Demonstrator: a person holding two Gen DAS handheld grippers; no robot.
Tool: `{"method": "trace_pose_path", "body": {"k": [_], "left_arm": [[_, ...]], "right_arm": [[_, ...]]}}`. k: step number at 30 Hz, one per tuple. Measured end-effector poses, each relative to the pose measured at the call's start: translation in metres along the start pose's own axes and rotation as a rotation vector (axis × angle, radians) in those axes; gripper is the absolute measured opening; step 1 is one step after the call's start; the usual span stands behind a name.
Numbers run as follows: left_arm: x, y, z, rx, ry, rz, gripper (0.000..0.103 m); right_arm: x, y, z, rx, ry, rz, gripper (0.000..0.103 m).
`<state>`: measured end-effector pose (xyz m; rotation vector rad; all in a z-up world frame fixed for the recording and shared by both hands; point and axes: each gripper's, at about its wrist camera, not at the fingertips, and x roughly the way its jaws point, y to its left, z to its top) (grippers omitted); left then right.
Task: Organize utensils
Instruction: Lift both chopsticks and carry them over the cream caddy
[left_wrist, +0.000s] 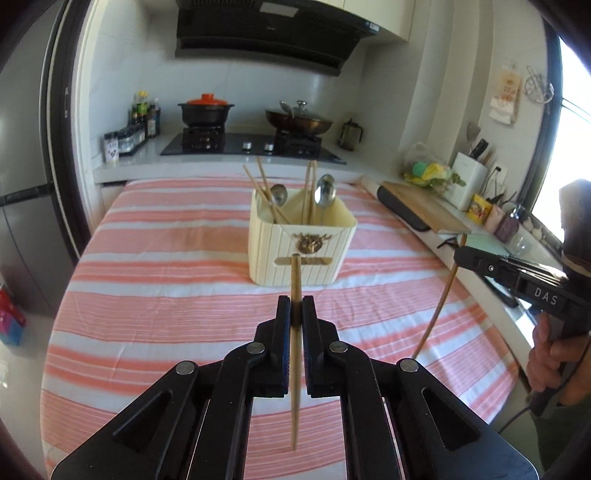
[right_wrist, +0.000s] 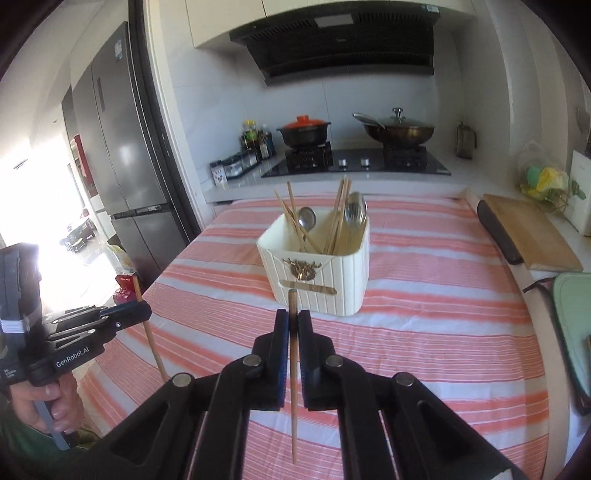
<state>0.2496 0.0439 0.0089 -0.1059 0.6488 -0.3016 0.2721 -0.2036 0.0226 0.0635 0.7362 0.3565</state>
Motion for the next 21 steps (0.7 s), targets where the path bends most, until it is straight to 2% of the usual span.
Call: {"method": "trace_pose_path", "body": {"k": [7,17,21], "left_arm": [[-0.013,-0.015,0.004,0.042,-0.049,0.048,0.004],[-0.016,-0.025,0.002,0.098,-0.070,0.105,0.004],[-0.017,-0.027,0.005,0.112,-0.073,0.098,0.004]], "right_arm": [[-0.027,0.010,0.004,-0.045,-0.100,-0.037,0.005],[-0.036,0.011,0.005,-0.044,-0.114,-0.039,0.005],[-0.033,0.009,0.006,-0.036,-0.114,-0.047,0.005]]}}
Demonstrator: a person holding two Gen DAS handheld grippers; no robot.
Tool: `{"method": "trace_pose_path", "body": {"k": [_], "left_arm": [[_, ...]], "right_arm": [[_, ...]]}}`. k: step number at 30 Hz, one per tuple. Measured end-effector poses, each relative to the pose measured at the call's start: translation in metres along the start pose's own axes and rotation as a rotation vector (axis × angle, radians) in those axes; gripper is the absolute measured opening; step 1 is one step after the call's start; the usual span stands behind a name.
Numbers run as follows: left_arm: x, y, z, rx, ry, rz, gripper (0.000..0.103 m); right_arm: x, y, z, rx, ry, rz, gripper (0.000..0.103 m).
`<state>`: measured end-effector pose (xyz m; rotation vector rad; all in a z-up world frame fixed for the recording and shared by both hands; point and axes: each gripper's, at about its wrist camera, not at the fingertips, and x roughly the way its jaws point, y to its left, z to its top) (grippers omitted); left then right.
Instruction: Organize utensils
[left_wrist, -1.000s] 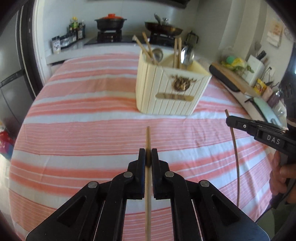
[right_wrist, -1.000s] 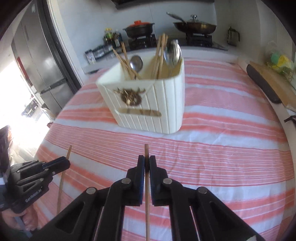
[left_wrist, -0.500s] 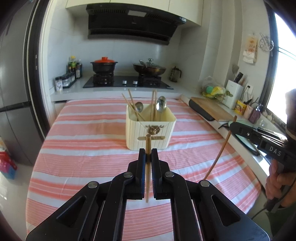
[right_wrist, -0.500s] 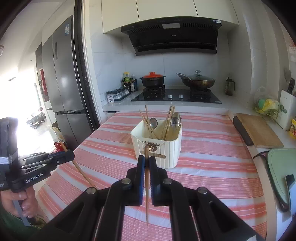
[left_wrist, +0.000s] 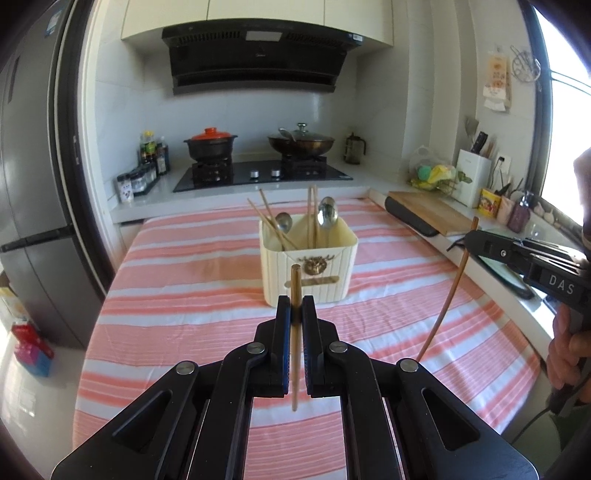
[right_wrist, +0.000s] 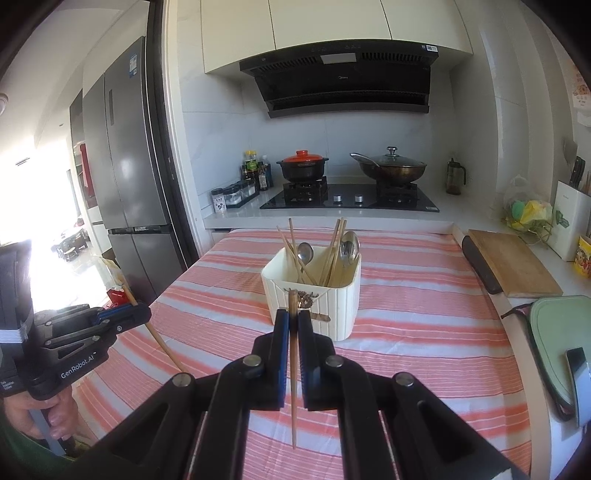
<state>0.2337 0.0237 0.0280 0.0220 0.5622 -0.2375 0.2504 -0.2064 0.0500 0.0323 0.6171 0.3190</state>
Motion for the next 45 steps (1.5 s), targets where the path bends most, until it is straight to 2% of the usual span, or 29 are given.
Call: {"method": "trace_pose_path", "body": {"k": [3,7,12,16,19,21,26,29,30,31,32,33,34,35,36,40,42,45], "left_arm": [[0.000,0.009,0.020,-0.021,-0.005,-0.042,0.004],[-0.005,0.027,0.073,-0.075,-0.059,-0.102,0.004],[0.000,0.031,0.146,-0.067,-0.192,-0.082,0.004],[0.034,0.035,0.182,-0.083,-0.237,-0.069,0.004],[0.078,0.037,0.191,-0.102,-0.190,-0.064,0.004],[0.112,0.039,0.188,-0.122,-0.128,-0.067,0.004],[0.194,0.046,0.167,-0.176,0.065,-0.078,0.004],[0.226,0.047,0.152,-0.178,0.139,-0.051,0.006],[0.231,0.047,0.148,-0.174,0.154,-0.036,0.010],[0.233,0.046,0.145,-0.169,0.166,-0.028,0.024],[0.231,0.046,0.143,-0.165,0.168,-0.023,0.044],[0.226,0.046,0.140,-0.161,0.155,-0.017,0.053],[0.219,0.045,0.138,-0.151,0.135,-0.006,0.070],[0.207,0.044,0.136,-0.135,0.113,0.015,0.076],[0.195,0.043,0.133,-0.115,0.090,0.041,0.084],[0.142,0.030,0.119,-0.019,0.015,0.189,0.103],[0.109,0.020,0.103,0.009,-0.026,0.263,0.102],[0.068,0.006,0.074,-0.009,-0.028,0.318,0.103]], "right_arm": [[0.005,-0.004,0.011,-0.001,-0.002,-0.007,0.005],[0.010,-0.011,0.051,-0.017,-0.046,-0.019,0.005],[0.024,-0.021,0.120,-0.026,-0.145,-0.036,0.005],[0.050,-0.032,0.162,0.005,-0.193,-0.027,0.005],[0.078,-0.033,0.174,-0.016,-0.205,-0.030,0.005],[0.105,-0.033,0.174,-0.030,-0.167,-0.030,0.005],[0.191,-0.045,0.150,0.001,0.046,0.005,0.005],[0.235,-0.055,0.131,0.032,0.151,0.027,0.006],[0.245,-0.059,0.126,0.049,0.171,0.035,0.007],[0.253,-0.062,0.123,0.064,0.184,0.039,0.007],[0.258,-0.065,0.121,0.071,0.191,0.037,0.011],[0.258,-0.067,0.120,0.078,0.188,0.029,0.022],[0.255,-0.069,0.120,0.085,0.175,0.023,0.030],[0.248,-0.070,0.122,0.091,0.154,0.021,0.043],[0.236,-0.071,0.123,0.094,0.127,0.020,0.050],[0.171,-0.059,0.123,0.043,0.008,-0.018,0.064],[0.130,-0.049,0.113,0.022,-0.060,-0.057,0.082],[0.076,-0.031,0.090,0.010,-0.116,-0.144,0.098]]}}
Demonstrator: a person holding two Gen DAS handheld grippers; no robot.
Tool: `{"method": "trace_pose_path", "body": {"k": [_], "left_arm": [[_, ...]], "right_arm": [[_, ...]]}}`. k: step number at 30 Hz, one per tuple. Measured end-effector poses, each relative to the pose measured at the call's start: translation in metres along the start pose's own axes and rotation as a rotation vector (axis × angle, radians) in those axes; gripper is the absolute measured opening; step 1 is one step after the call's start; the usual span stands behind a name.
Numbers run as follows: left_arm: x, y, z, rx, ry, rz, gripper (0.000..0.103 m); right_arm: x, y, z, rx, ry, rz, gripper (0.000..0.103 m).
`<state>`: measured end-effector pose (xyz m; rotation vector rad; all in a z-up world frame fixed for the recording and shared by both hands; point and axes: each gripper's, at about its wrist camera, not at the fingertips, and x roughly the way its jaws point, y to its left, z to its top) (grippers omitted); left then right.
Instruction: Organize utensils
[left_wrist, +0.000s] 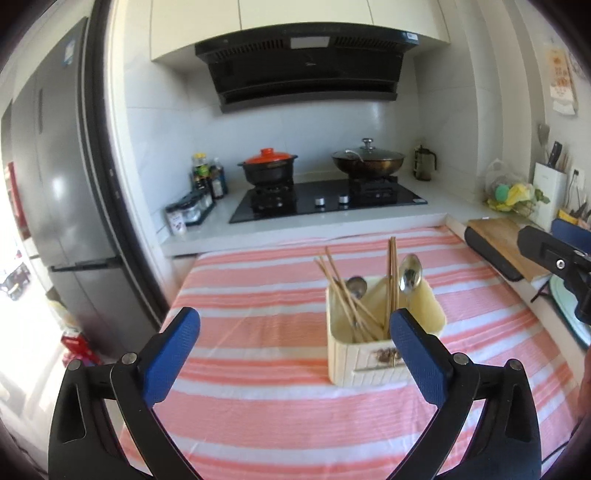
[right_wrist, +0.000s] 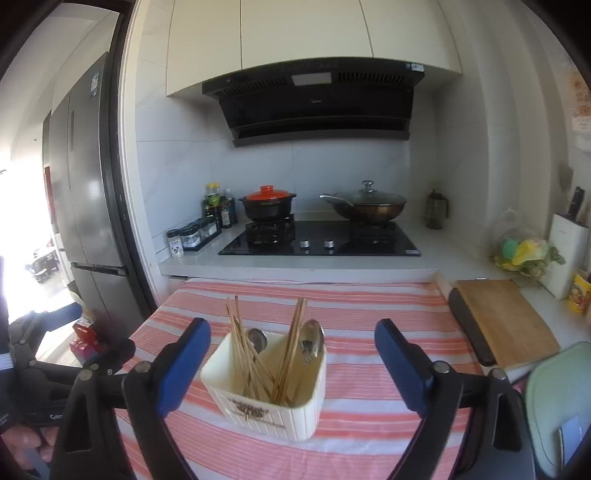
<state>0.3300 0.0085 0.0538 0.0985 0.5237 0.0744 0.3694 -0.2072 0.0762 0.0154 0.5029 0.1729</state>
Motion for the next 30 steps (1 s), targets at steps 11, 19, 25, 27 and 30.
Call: {"method": "trace_pose_path", "body": {"k": [11,19,25,27,30], "left_arm": [[-0.101,0.005,-0.075,-0.028,0.041,0.010,0.103],[-0.151,0.017,-0.069,-0.091,-0.014,-0.032,0.103],[-0.171,0.027,-0.069,-0.126,-0.011,-0.068,0.103],[-0.175,0.026,-0.070,-0.117,-0.015,-0.061,0.103],[-0.179,0.024,-0.072,-0.102,-0.020,-0.053,0.103]], "right_arm": [[-0.119,0.028,-0.105,0.035,0.084,-0.072,0.102],[-0.167,0.046,-0.101,0.015,0.048,-0.074,0.102],[-0.192,0.056,-0.087,0.033,-0.012,-0.060,0.102],[-0.197,0.060,-0.087,0.025,-0.024,-0.056,0.102],[-0.200,0.064,-0.089,0.012,-0.026,-0.053,0.102]]}}
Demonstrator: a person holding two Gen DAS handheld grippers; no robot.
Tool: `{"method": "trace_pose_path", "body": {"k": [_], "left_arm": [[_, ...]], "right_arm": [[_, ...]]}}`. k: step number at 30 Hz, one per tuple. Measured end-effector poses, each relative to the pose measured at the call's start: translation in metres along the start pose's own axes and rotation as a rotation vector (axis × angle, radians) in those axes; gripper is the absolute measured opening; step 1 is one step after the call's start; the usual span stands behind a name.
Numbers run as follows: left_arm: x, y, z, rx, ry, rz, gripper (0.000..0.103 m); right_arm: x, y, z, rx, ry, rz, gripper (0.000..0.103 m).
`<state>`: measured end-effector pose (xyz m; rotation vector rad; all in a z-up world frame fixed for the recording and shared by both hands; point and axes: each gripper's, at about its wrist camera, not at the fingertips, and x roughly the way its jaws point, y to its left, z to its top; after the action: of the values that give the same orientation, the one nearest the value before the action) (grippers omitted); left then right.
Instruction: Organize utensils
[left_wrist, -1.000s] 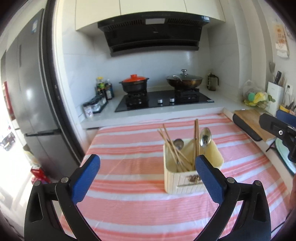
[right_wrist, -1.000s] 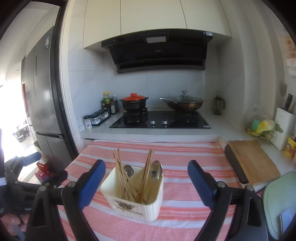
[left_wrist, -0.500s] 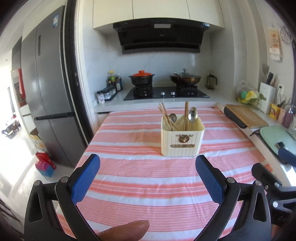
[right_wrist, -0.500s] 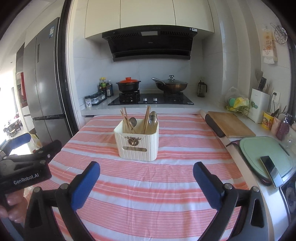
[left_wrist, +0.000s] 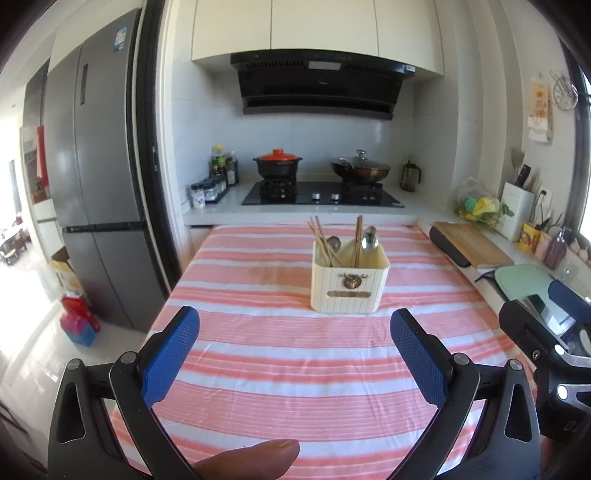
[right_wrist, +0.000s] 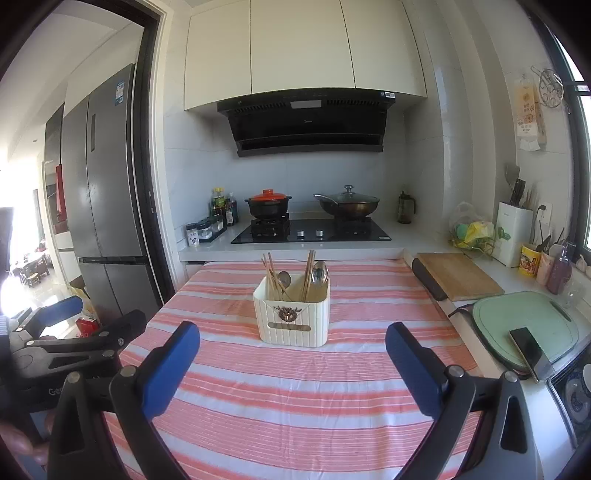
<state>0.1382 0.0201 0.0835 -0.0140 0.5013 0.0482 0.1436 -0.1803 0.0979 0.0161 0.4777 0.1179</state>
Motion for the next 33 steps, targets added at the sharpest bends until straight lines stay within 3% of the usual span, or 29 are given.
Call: {"method": "trace_pose_path", "body": {"k": [17,33], "left_arm": [[-0.005,-0.011,-0.001,0.023,0.005,0.000,0.103],[0.001,-0.012,-0.004,0.041,0.004,0.052,0.103]], "right_arm": [[-0.015,0.004,-0.003,-0.042,-0.012,-0.028,0.102],[-0.011,0.002,-0.006,-0.048,-0.001,-0.048,0.102]]}}
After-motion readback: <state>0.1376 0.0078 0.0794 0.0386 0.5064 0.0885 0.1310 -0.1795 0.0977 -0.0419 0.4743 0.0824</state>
